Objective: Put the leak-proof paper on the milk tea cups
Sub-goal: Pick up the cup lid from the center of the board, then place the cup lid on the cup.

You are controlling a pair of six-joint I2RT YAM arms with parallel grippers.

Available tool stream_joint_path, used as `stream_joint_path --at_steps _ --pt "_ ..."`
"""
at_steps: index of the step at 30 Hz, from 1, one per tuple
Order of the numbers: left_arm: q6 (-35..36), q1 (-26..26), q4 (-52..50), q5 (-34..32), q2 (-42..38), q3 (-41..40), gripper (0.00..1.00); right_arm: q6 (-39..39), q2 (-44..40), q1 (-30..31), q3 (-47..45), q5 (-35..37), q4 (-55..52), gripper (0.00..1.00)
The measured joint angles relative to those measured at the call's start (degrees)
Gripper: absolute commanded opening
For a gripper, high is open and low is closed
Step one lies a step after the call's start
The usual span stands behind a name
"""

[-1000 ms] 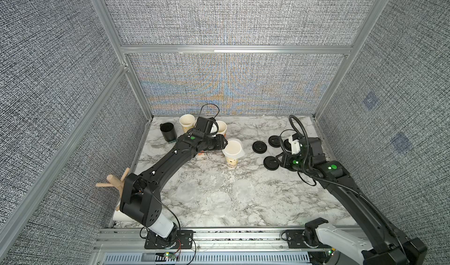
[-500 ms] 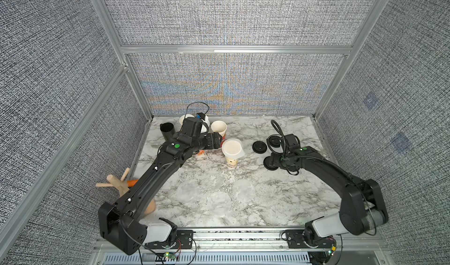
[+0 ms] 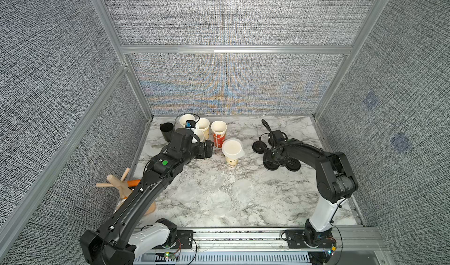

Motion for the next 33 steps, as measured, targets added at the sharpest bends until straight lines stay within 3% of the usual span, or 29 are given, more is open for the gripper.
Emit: stream_joint_path --at_steps 16,23,28,33 --pt "0.17 0.0 -0.28 -0.02 0.2 -0.07 0.9 0.0 1.31 -0.07 0.13 1.42 1.68 0.69" --pt "0.33 0.0 -1.62 -1.07 0.48 0.11 0.89 -0.74 -7.02 0.94 0.39 1.18 -1.84 0.67" --pt "0.26 0.09 -4.46 -3.06 1.16 1.22 0.89 -3.58 -16.22 5.53 7.96 3.72 -9.25 0.68" --pt "-0.22 0.44 -6.14 -4.09 1.77 1.51 0.89 -7.23 -18.53 13.0 20.74 5.57 -19.02 0.68"
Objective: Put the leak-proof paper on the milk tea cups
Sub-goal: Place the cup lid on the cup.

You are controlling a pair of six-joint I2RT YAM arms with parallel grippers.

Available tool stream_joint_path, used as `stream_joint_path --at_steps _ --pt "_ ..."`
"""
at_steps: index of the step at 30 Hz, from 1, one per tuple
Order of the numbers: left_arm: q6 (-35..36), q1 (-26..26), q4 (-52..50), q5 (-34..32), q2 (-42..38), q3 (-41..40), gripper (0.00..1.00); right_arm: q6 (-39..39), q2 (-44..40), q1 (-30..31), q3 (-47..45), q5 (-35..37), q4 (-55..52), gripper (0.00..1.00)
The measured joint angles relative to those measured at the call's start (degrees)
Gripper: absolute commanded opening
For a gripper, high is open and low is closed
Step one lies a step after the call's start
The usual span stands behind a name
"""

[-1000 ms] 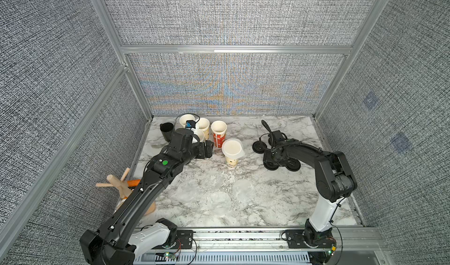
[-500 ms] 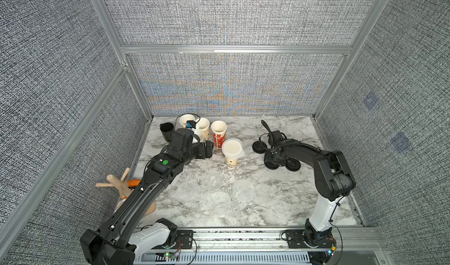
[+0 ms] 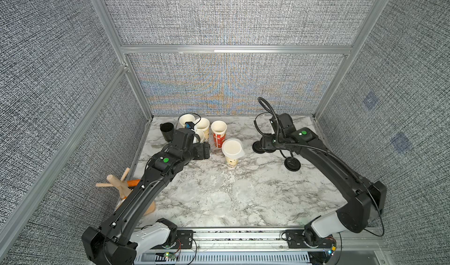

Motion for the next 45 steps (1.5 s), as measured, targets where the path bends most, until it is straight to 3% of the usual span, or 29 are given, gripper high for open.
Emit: stream_joint_path --at_steps 7,18,27,45 --pt "-0.96 0.26 -0.33 0.26 0.63 0.31 0.89 -4.66 7.61 9.51 17.07 -0.37 -9.84 0.68" --pt "-1.33 0.37 -1.27 1.16 0.2 0.04 0.89 -8.07 24.09 13.68 34.82 -1.55 -15.47 0.69" --pt "-1.33 0.42 -1.33 1.14 -0.11 -0.28 0.89 -8.83 30.45 13.97 38.75 -2.36 -17.14 0.69" --pt "-1.25 0.52 -1.33 1.07 -0.13 -0.37 0.89 -8.92 35.06 13.94 40.33 -2.38 -17.59 0.71"
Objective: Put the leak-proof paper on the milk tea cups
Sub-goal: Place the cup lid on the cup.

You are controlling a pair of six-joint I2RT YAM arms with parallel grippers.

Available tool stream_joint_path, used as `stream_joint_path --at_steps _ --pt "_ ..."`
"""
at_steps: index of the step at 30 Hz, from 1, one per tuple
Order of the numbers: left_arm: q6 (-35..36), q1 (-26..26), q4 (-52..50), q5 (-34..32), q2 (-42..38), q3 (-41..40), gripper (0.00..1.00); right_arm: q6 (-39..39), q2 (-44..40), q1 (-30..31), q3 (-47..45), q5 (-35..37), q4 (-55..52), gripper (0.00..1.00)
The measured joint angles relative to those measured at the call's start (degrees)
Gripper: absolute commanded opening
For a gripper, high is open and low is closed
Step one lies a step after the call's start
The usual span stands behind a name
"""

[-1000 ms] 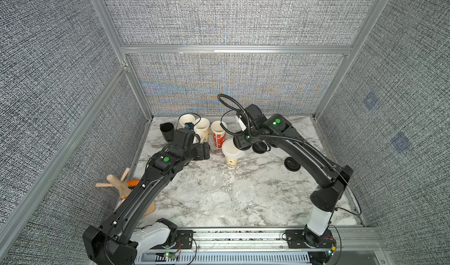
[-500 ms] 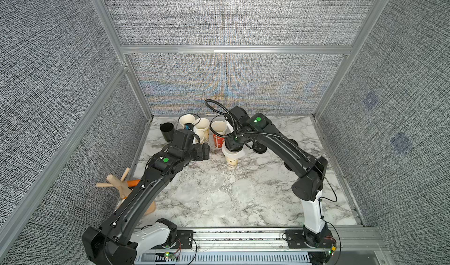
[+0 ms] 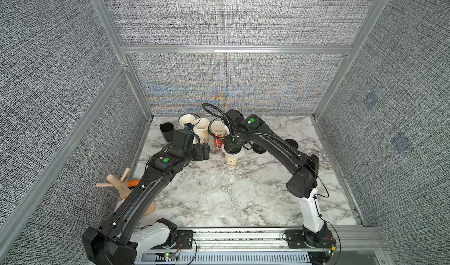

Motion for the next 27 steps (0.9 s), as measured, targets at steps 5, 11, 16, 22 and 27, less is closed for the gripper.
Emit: stream_joint_path --at_steps 5,11,16,22,27 --pt "0.13 0.04 0.0 0.0 -0.13 0.0 0.89 0.02 -0.07 0.0 -0.02 -0.07 0.0 0.71" --pt "0.13 0.09 -0.02 0.0 -0.13 0.0 0.89 0.04 -0.81 -0.13 -0.02 -1.53 0.0 0.71" --pt "0.15 0.09 -0.02 0.0 -0.2 0.0 0.89 0.04 -1.62 -0.2 -0.11 -2.58 0.02 0.71" --pt "0.17 0.09 -0.07 0.0 -0.22 0.0 0.89 0.02 -1.73 -0.42 -1.22 -3.43 0.04 0.71" --pt "0.26 0.09 -0.13 0.0 -0.26 0.0 0.89 0.0 -1.73 -0.59 -2.08 -3.67 0.02 0.71"
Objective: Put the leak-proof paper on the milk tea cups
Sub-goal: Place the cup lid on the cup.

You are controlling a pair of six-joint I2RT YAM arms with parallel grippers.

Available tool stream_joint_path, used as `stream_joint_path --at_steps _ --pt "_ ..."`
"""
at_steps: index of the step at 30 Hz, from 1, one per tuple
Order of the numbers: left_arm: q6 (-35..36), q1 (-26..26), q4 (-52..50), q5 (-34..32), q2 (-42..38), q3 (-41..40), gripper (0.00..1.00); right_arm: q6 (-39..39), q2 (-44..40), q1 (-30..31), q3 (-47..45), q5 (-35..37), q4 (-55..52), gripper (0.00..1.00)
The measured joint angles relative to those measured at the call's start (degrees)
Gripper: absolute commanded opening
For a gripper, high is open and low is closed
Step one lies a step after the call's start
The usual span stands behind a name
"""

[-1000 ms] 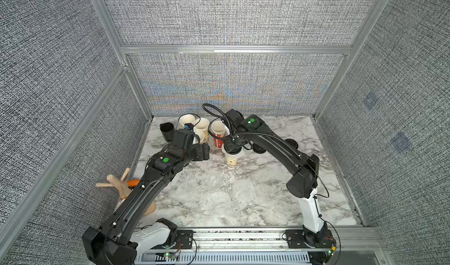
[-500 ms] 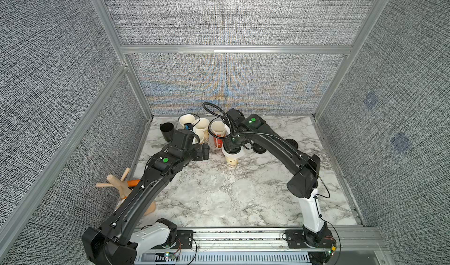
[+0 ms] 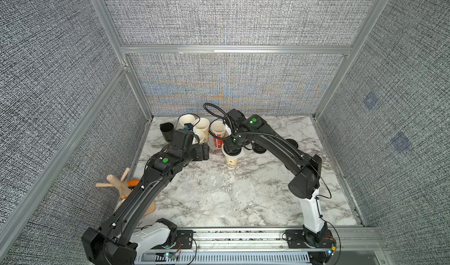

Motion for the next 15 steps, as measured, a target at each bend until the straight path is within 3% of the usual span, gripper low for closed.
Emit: stream_joint_path --at_steps 15 --pt "0.13 0.07 -0.02 -0.07 -0.04 0.0 0.89 0.02 0.74 -0.46 0.26 -0.5 0.24 0.74"
